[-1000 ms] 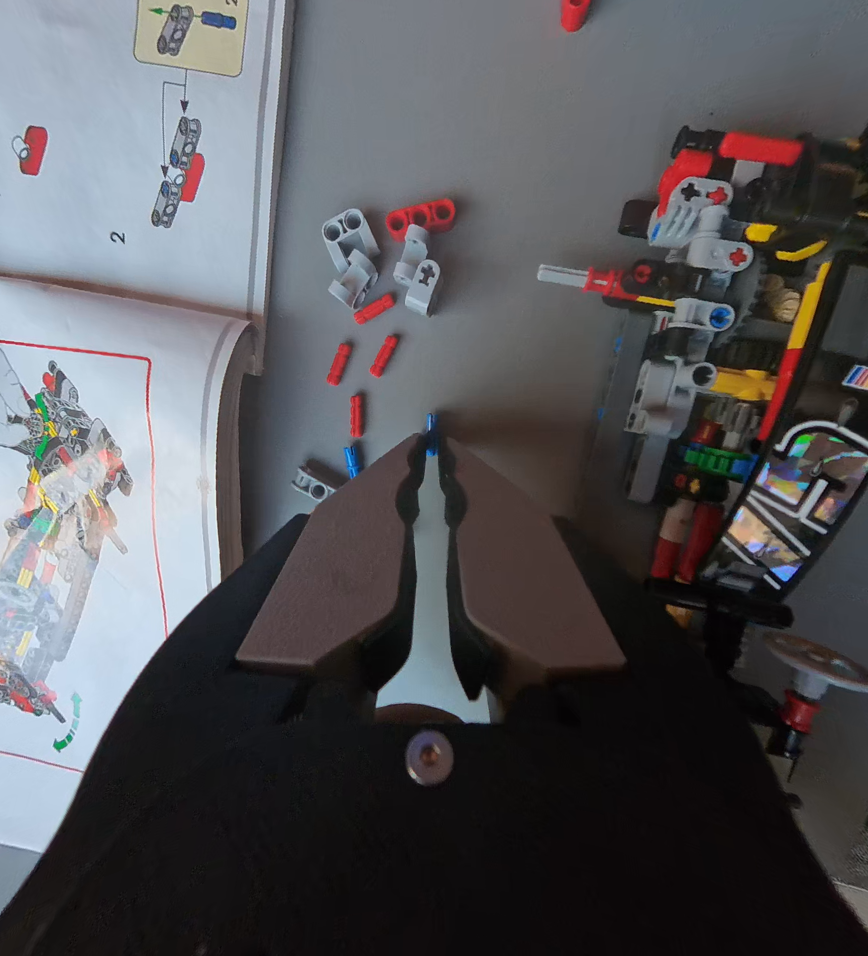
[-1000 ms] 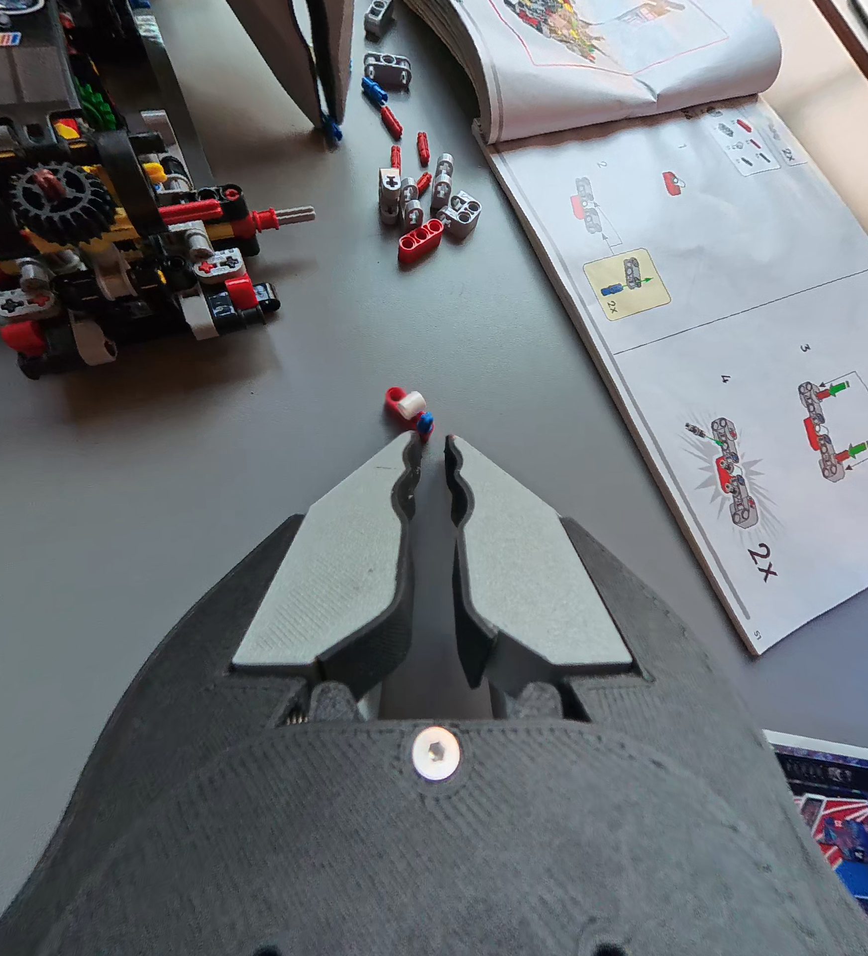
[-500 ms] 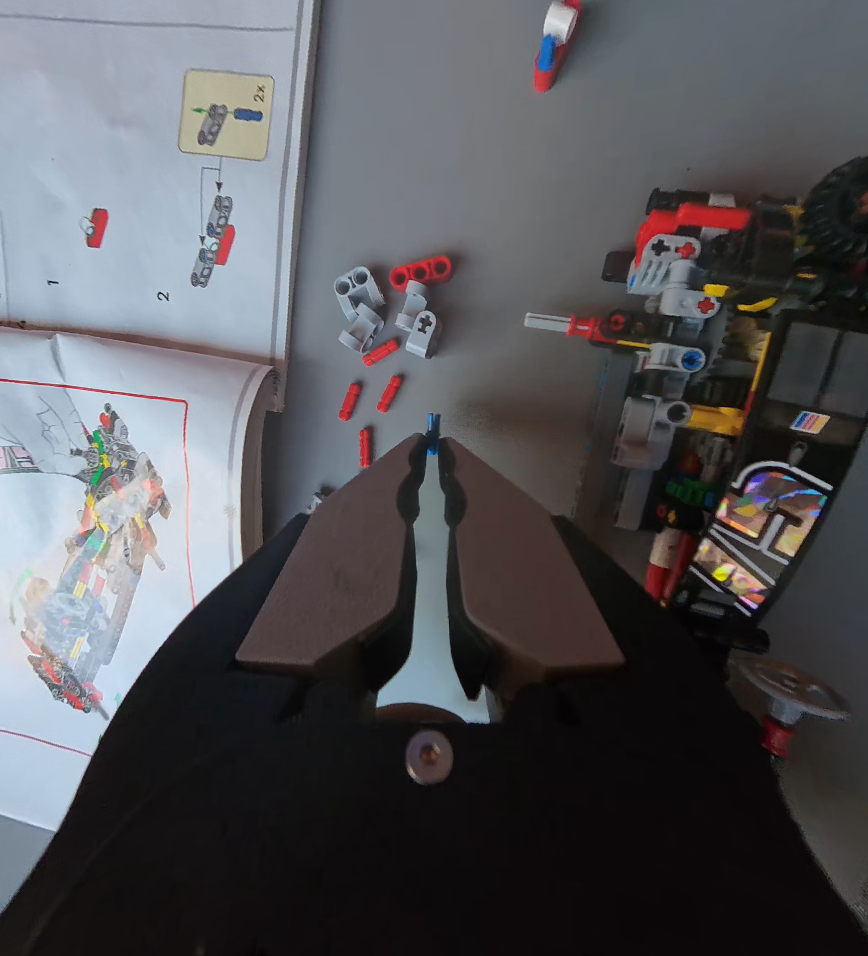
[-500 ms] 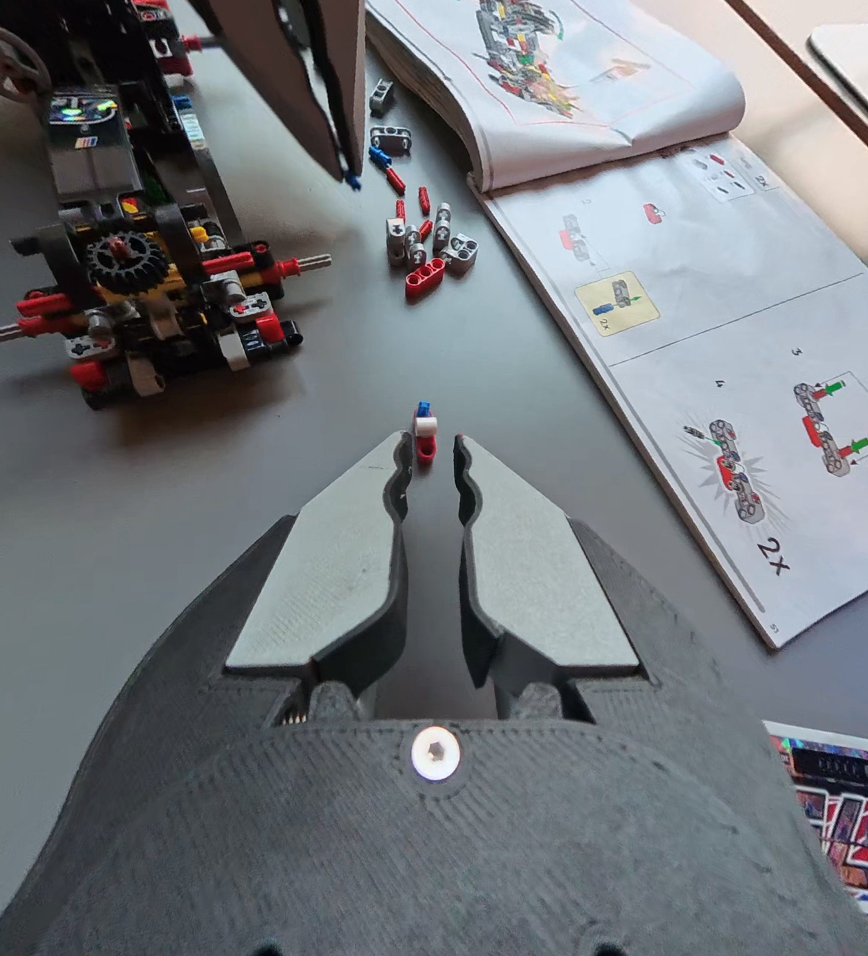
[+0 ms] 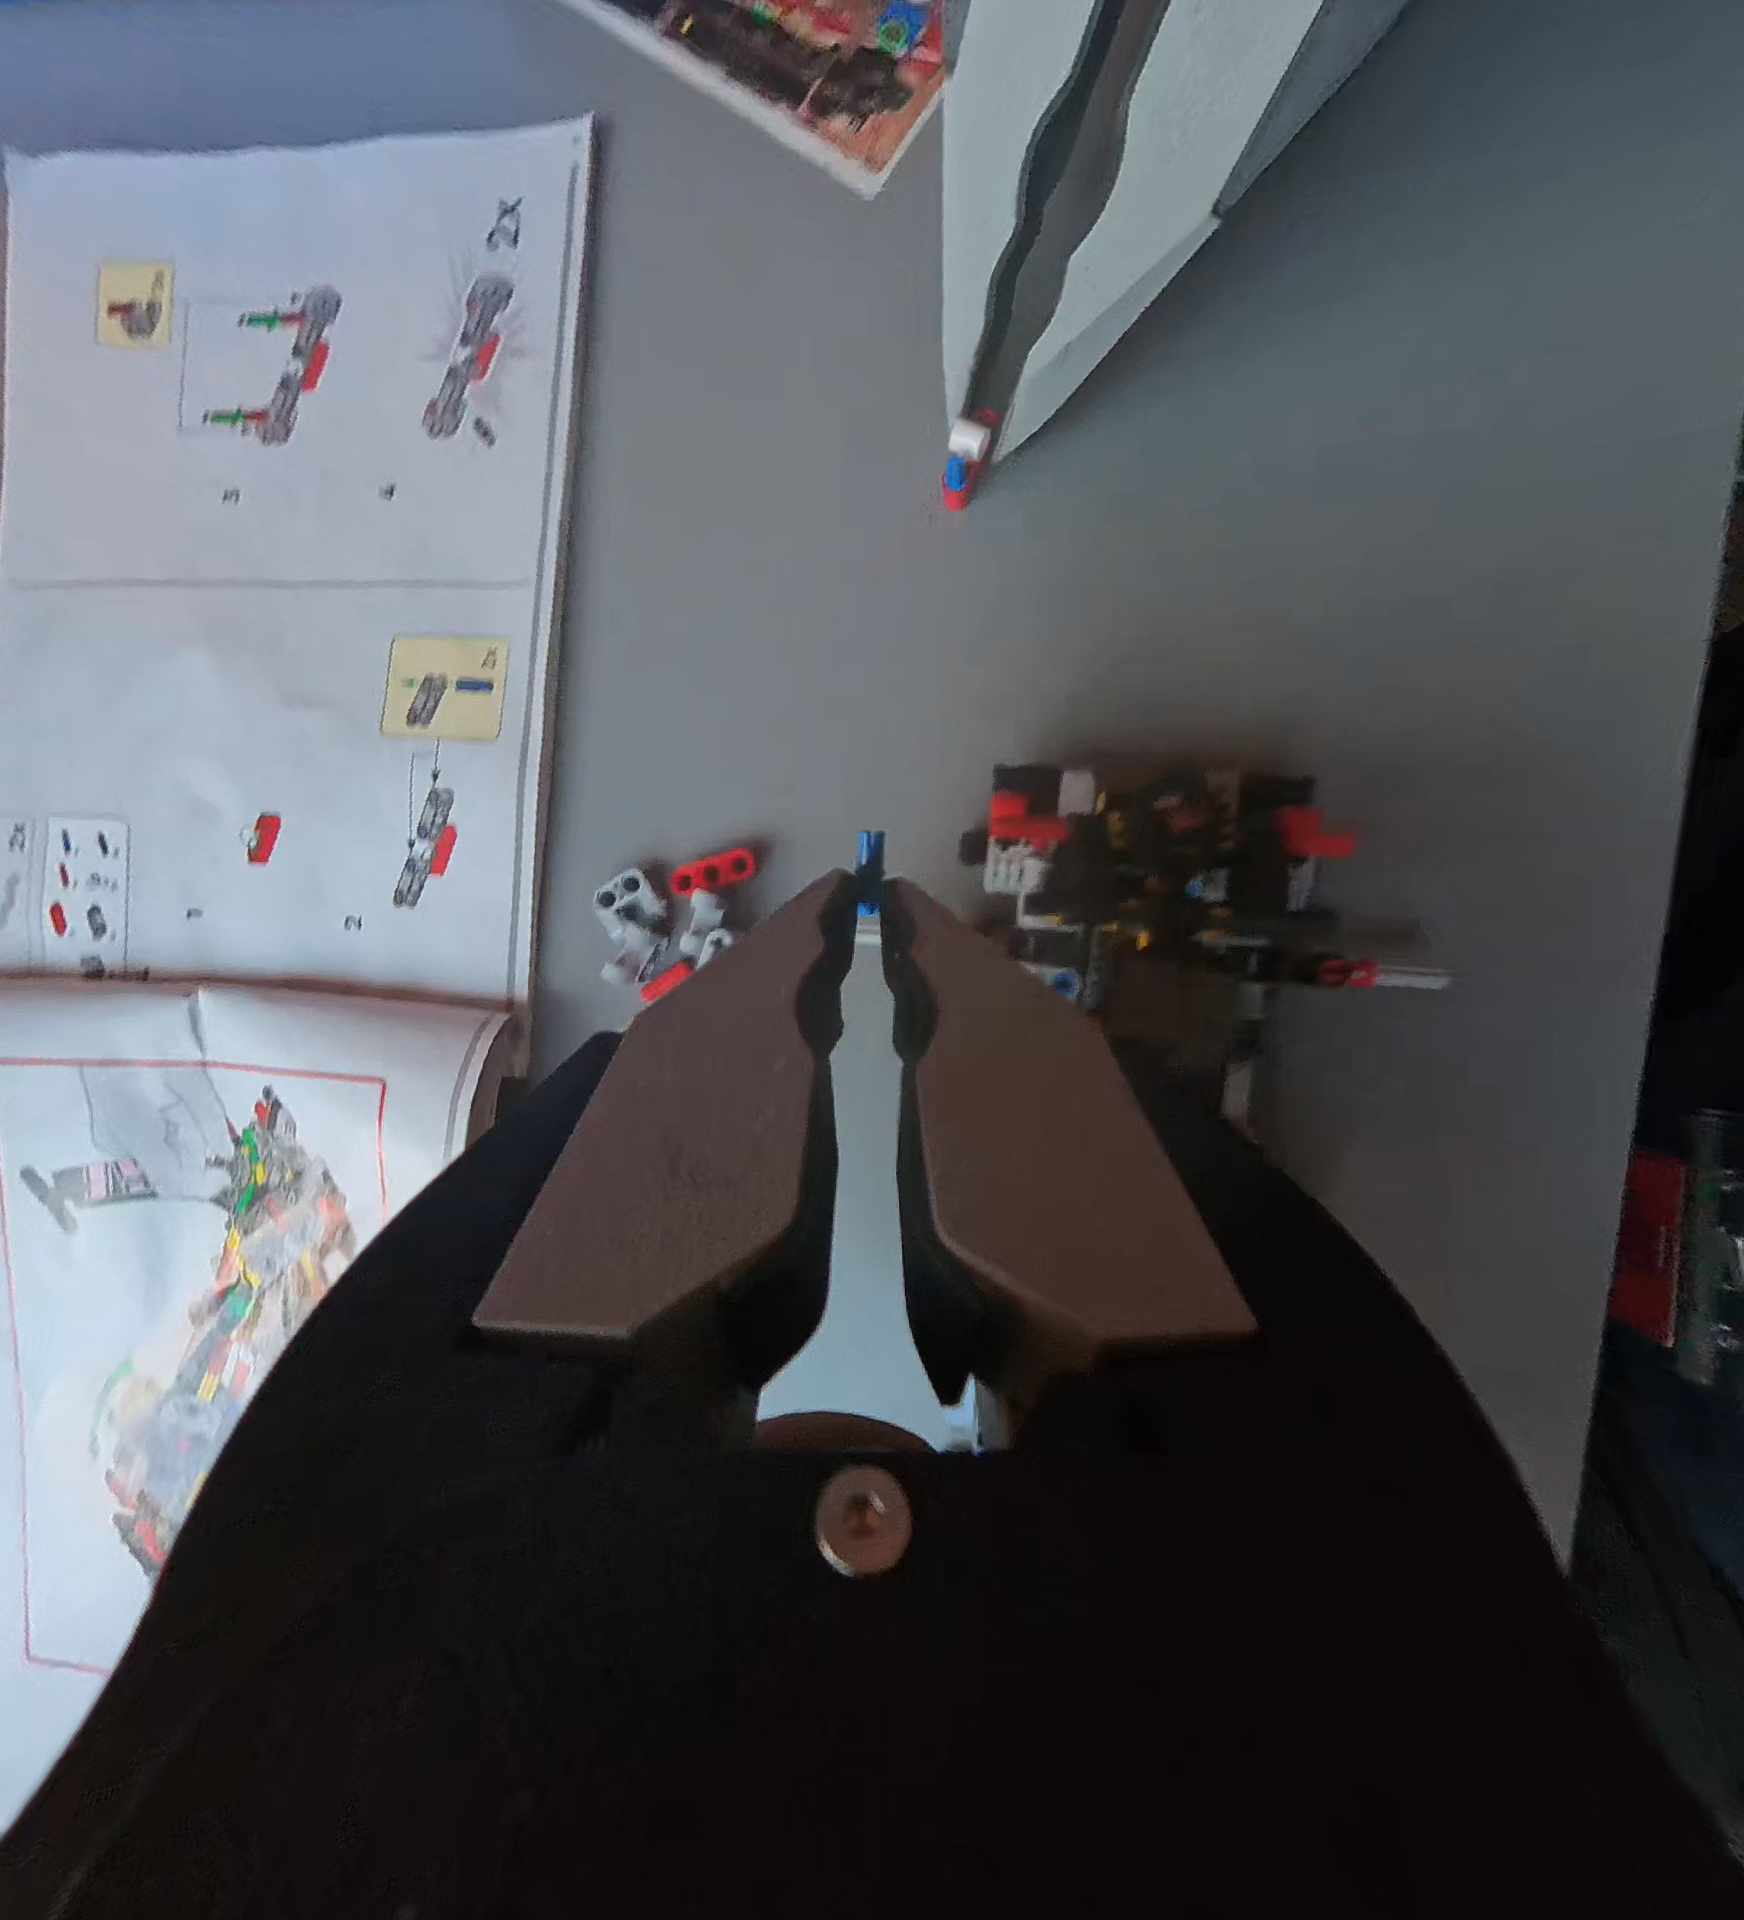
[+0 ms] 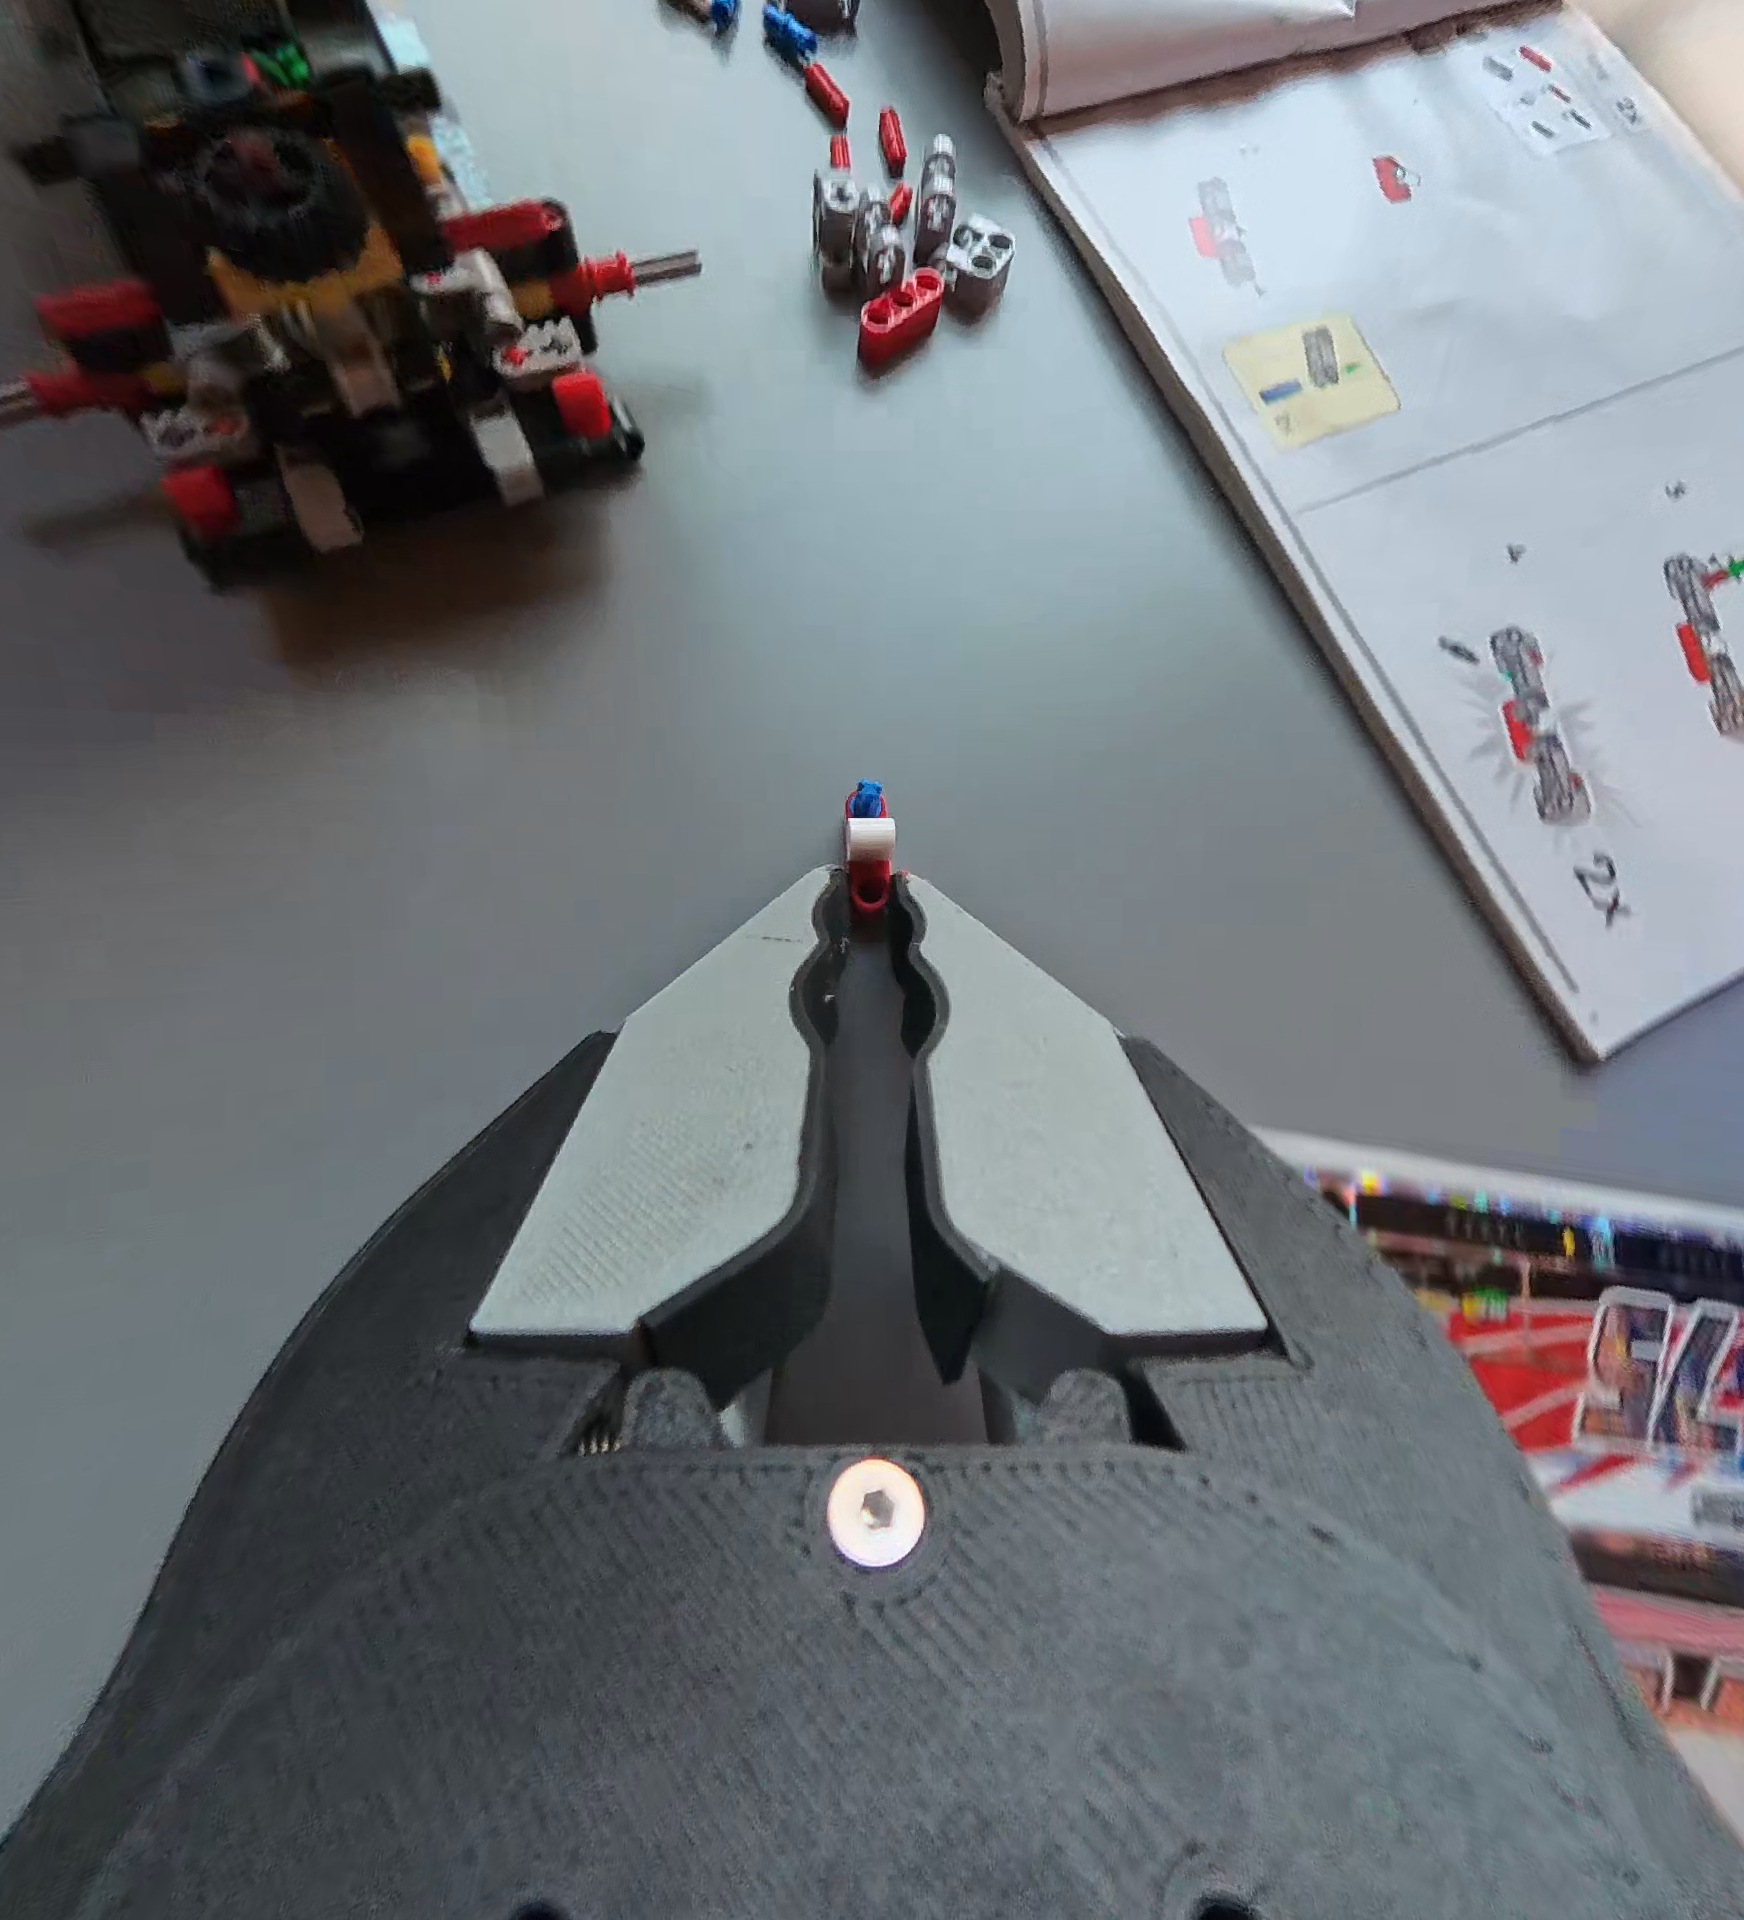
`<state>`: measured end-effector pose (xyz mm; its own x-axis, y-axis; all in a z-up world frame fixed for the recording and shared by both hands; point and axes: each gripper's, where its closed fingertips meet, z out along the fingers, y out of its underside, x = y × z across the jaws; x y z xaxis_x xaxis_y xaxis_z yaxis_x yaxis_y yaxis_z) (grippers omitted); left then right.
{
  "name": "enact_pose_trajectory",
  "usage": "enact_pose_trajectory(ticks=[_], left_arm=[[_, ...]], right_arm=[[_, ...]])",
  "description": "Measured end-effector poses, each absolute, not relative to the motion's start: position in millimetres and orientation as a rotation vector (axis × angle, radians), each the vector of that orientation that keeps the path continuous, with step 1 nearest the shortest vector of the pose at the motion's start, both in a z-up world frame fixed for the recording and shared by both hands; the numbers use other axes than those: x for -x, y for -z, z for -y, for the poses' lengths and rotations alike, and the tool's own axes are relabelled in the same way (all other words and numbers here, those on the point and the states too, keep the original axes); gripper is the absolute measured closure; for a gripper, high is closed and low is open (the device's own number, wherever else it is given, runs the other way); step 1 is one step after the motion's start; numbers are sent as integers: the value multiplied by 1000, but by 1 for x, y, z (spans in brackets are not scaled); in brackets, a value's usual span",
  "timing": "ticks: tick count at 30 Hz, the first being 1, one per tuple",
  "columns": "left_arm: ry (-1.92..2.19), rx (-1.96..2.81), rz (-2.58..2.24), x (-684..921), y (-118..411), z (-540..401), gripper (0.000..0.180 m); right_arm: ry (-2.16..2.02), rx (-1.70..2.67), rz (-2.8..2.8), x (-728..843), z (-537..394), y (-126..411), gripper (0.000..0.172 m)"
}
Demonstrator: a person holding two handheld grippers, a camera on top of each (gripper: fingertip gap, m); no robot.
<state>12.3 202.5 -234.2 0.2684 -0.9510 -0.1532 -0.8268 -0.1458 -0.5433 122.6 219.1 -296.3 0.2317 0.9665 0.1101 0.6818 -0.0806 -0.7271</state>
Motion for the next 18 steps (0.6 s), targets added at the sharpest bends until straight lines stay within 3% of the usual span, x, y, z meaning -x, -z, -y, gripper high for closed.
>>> enact_pose_trajectory(ticks=[6, 10, 14, 18], left_arm=[[341, 1913, -1681, -54, 225, -181, 180], [462, 1883, -1626, -86, 214, -167, 180], [864, 1890, -1352, -119, 189, -151, 179], [1365, 1876, -973, -138, 164, -139, 180]], right_arm=[[-487, 1848, 1477, -169, -195, 297, 167], [-477, 1826, 1430, -178, -193, 290, 153], [-460, 1779, 1308, -186, -191, 269, 142], [-430, 1598, 1164, -178, -168, 215, 145]])
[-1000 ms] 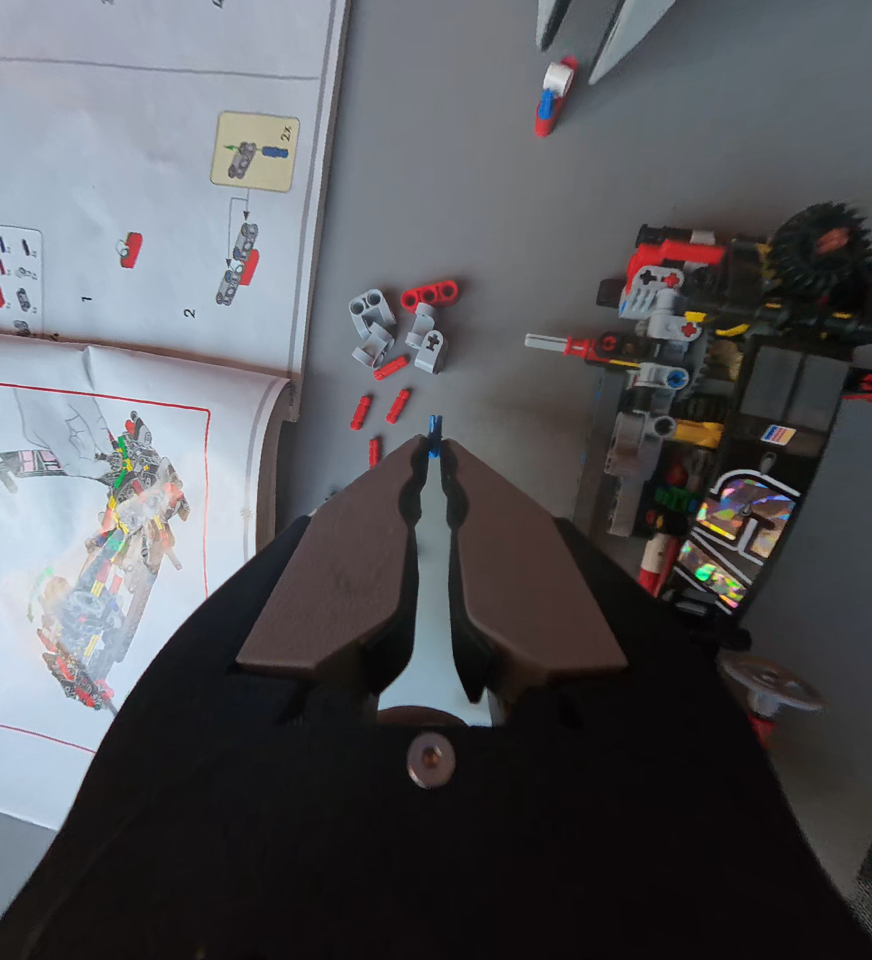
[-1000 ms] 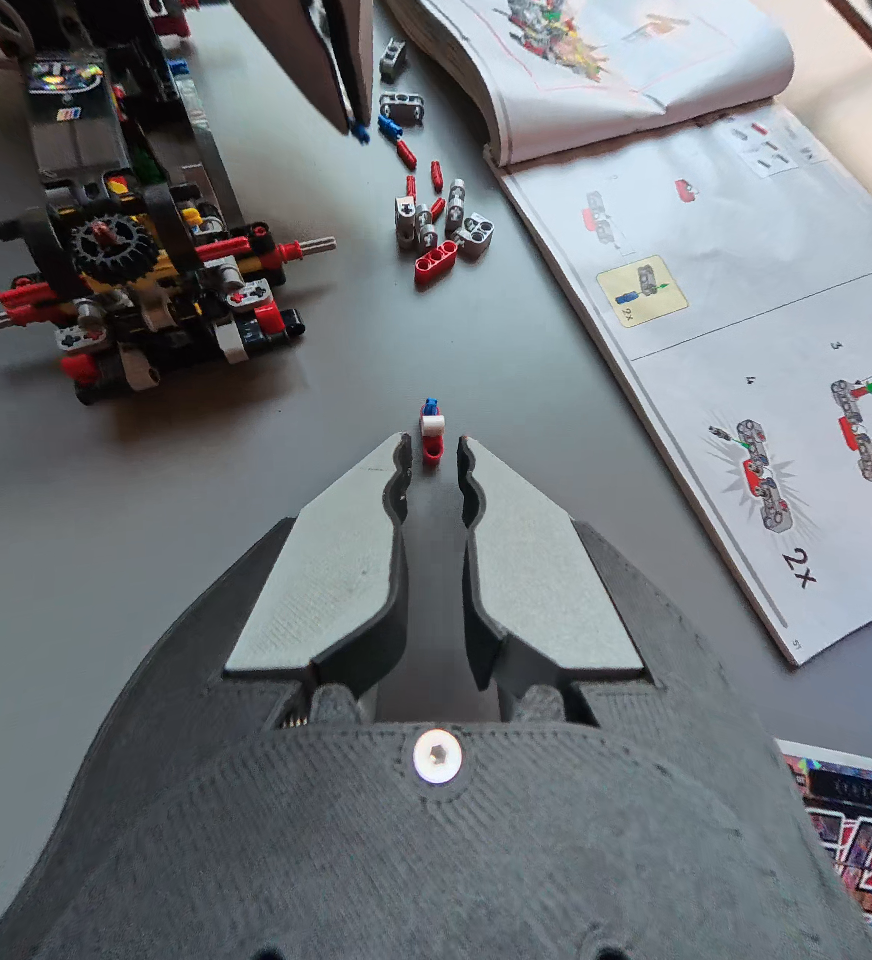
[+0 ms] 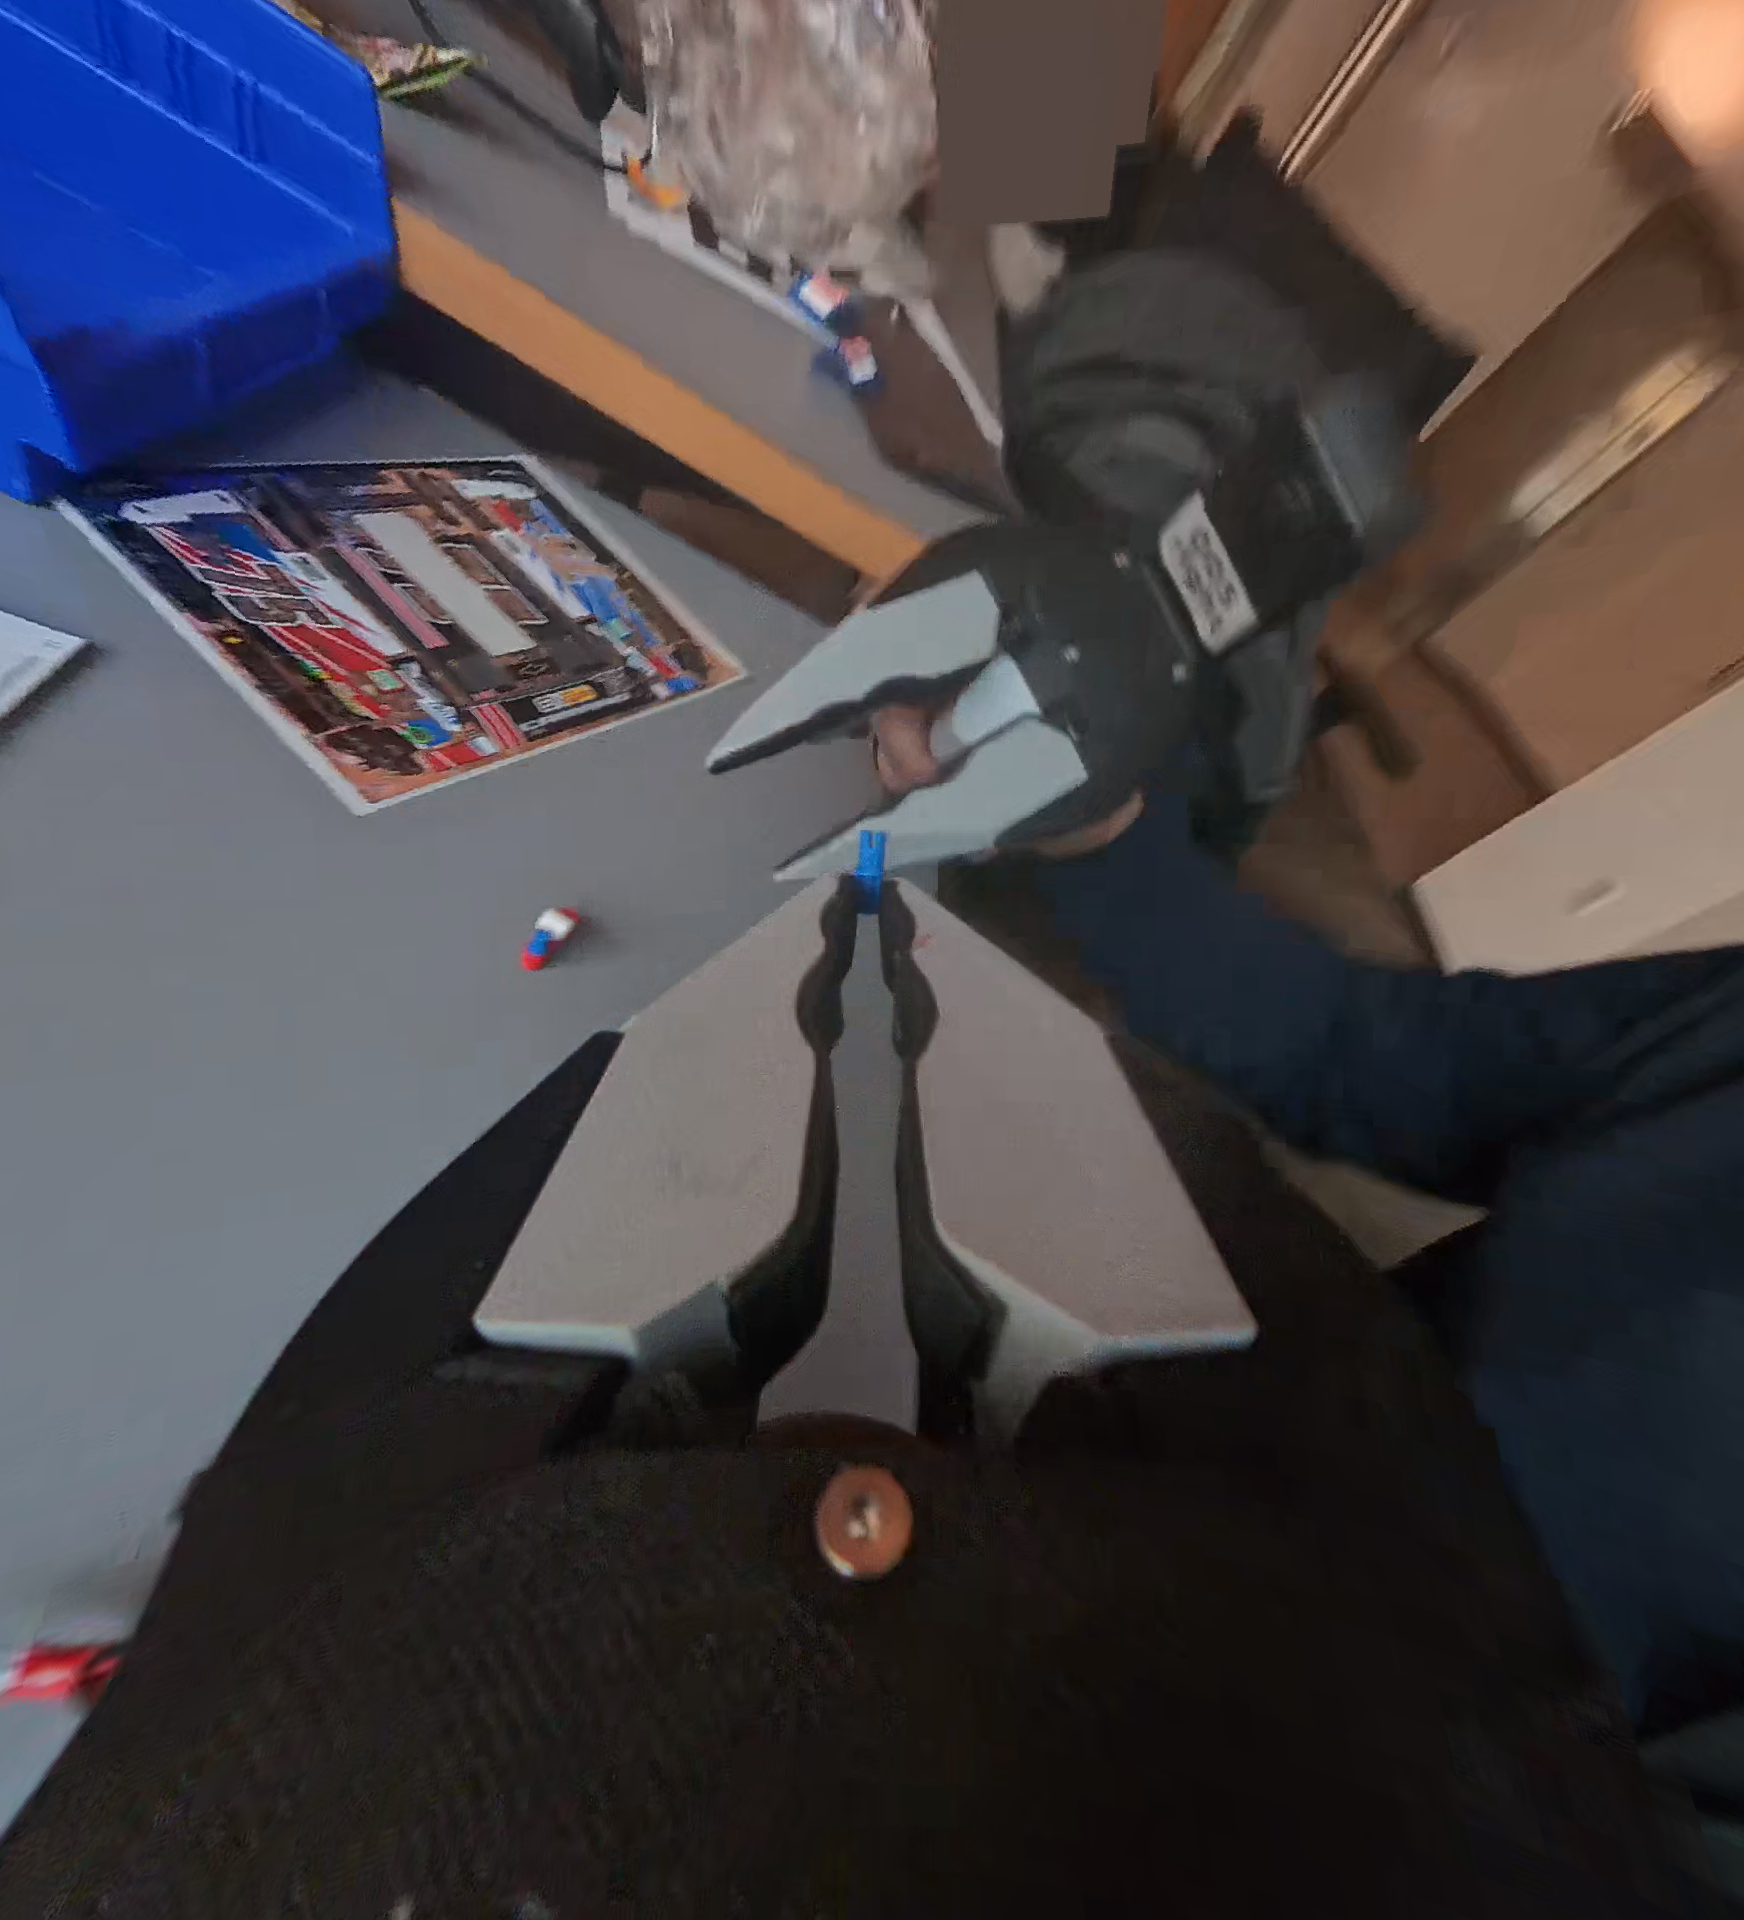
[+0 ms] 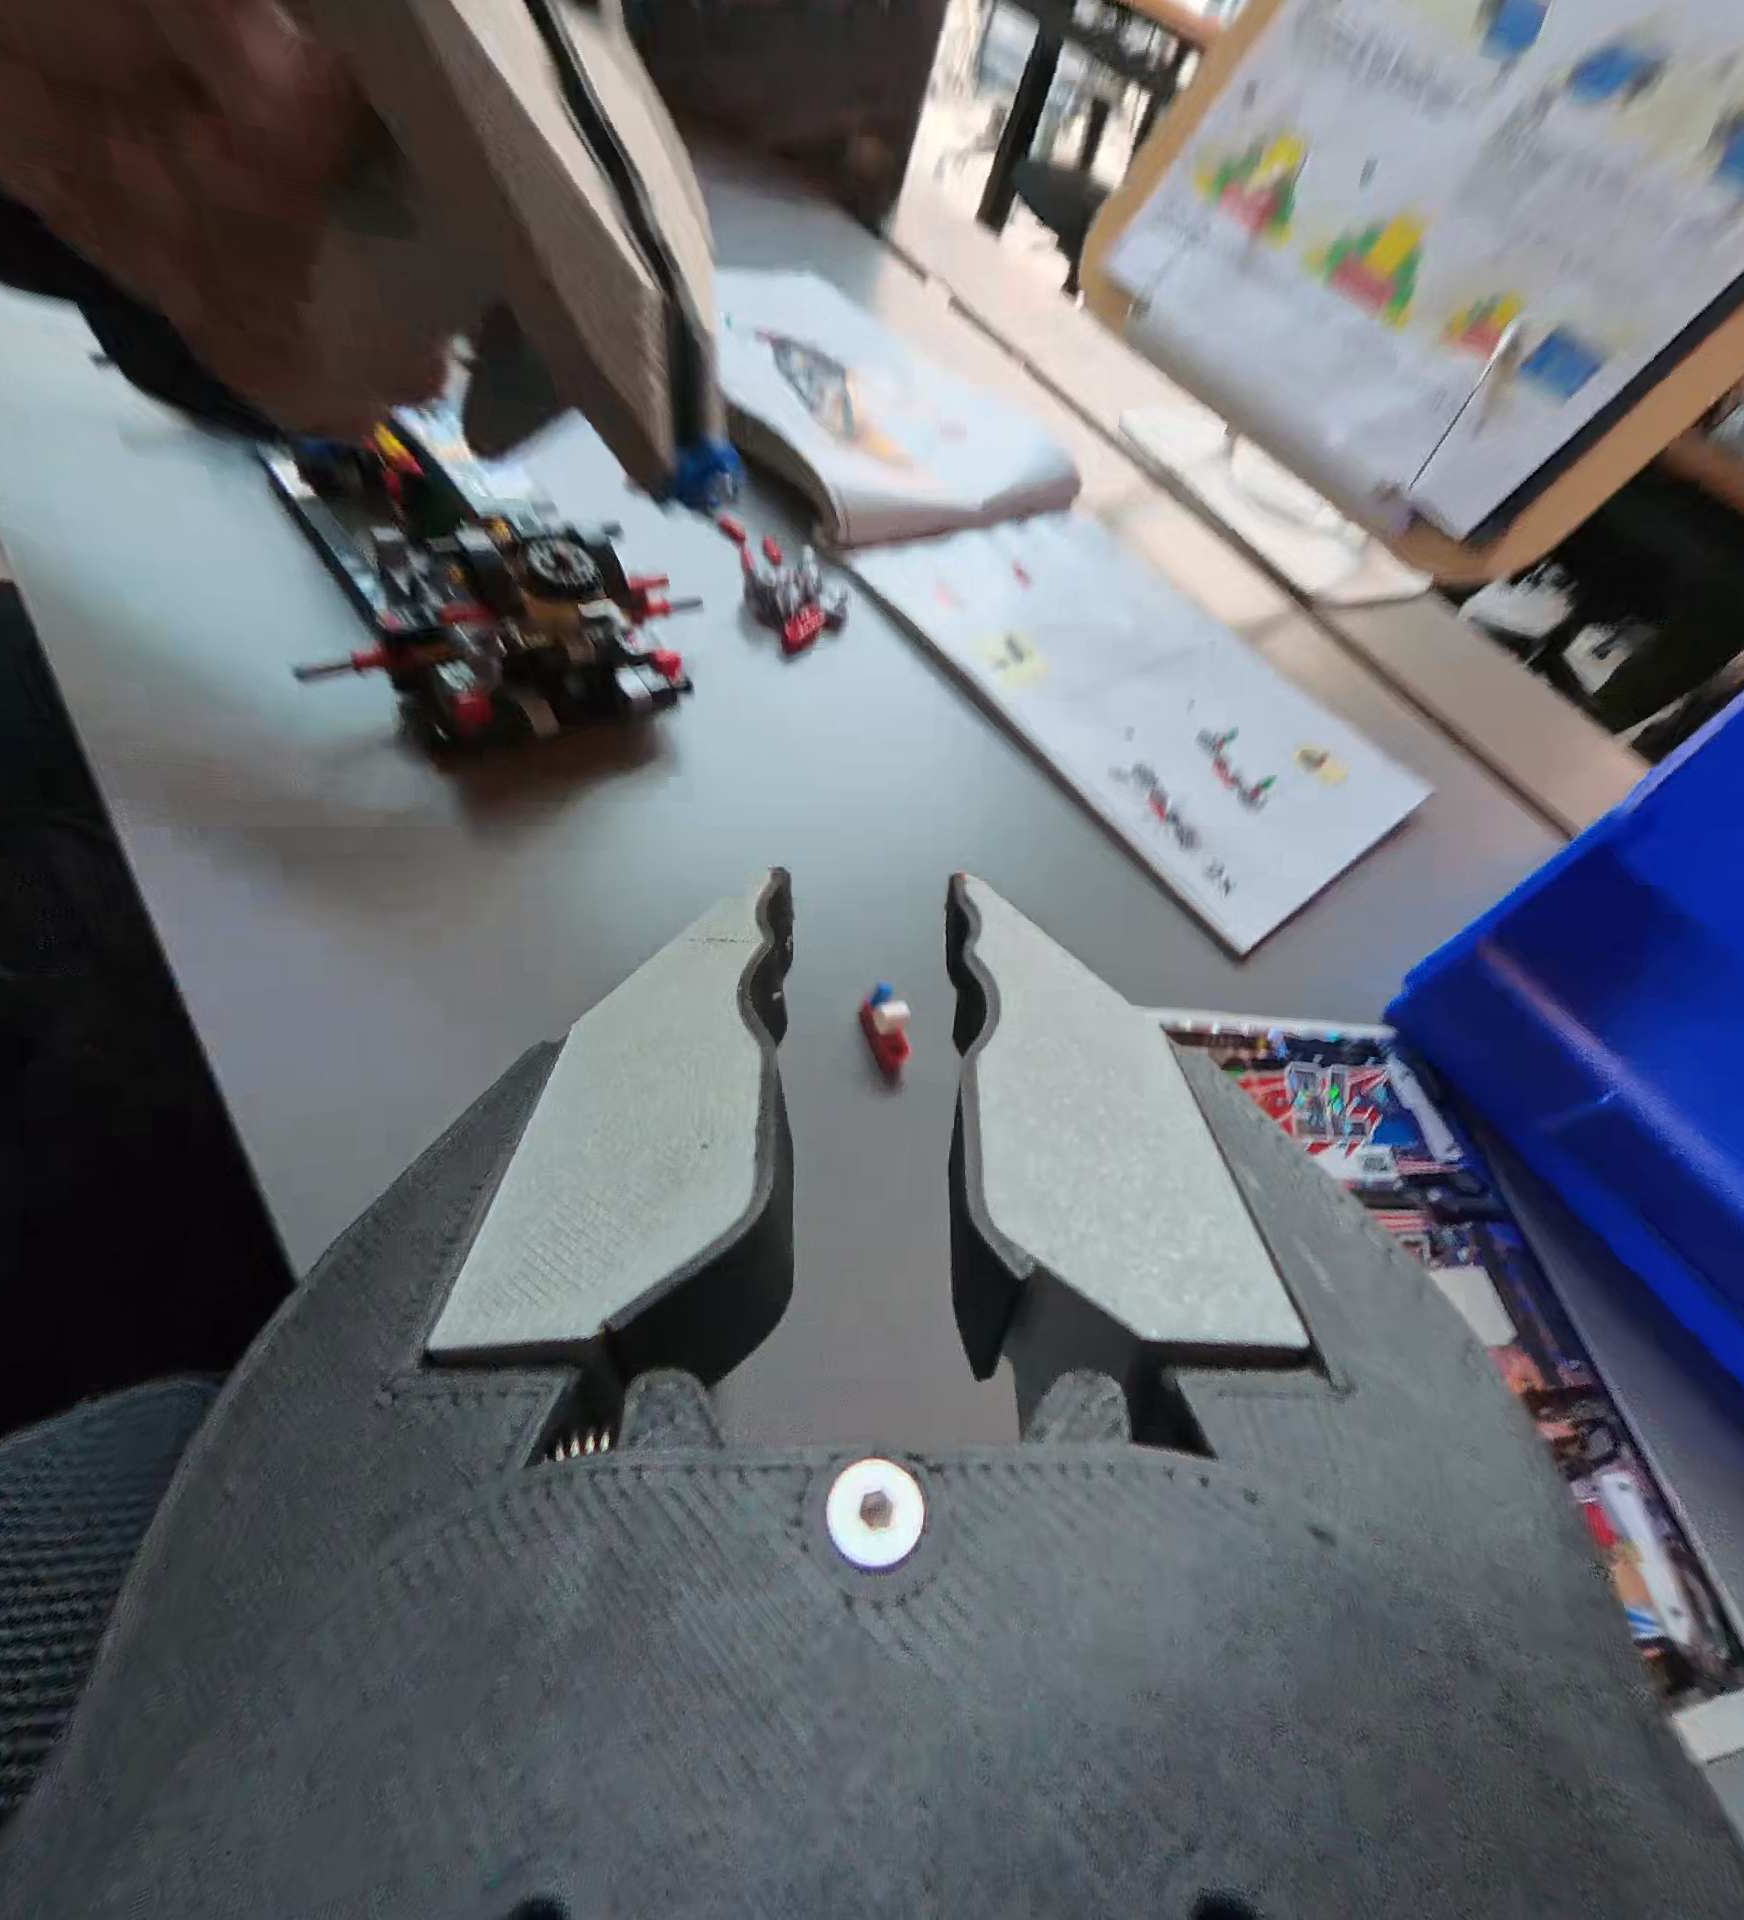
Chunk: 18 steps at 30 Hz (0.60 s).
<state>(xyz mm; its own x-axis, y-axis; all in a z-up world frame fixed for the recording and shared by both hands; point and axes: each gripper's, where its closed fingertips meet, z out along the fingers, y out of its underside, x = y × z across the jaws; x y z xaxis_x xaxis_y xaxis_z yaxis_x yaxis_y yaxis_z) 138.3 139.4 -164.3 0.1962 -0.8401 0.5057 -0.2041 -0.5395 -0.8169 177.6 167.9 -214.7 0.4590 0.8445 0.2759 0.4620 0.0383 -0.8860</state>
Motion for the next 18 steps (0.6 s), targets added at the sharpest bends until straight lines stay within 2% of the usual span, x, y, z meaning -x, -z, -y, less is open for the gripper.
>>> enact_pose_trajectory(ticks=[6, 18], left_arm=[[1721, 1888, -688, -154, 160, -133, 180], [1873, 1920, -628, -166, 165, -125, 179]], right_arm=[[-280, 1448, 1139, -158, -135, 168, 146], [-111, 1360, 1226, -151, -134, 169, 159]])
